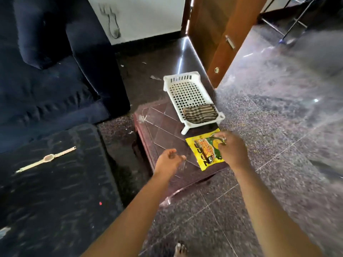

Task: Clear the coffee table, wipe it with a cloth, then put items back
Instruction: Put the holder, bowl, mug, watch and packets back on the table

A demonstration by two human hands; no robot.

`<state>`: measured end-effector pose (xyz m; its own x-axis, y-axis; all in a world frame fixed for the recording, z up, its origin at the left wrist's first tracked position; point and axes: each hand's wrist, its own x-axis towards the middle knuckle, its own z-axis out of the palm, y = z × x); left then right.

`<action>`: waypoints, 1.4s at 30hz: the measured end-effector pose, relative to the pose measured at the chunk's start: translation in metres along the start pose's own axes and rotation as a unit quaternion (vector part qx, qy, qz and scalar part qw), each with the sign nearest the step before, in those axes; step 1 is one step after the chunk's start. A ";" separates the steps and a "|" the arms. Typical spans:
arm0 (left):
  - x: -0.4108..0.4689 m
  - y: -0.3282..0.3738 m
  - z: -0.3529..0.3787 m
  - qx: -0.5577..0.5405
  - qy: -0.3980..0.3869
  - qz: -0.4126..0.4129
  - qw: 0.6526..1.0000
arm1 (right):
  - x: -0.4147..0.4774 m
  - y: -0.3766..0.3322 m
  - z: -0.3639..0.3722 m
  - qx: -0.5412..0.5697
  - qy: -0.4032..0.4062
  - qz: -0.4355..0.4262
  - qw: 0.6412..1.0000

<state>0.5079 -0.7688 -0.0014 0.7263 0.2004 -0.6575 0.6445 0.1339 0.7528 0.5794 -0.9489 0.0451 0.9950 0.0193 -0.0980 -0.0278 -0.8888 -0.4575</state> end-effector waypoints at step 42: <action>-0.148 -0.120 -0.325 -0.117 0.307 0.087 0.940 | -0.154 -0.241 0.157 0.081 -0.393 -0.059 0.914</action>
<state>0.2452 -0.4991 0.0160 0.4945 0.7525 -0.4350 0.4059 0.2426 0.8811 0.4182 -0.6659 0.0319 0.6181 0.4904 -0.6144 -0.0021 -0.7805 -0.6251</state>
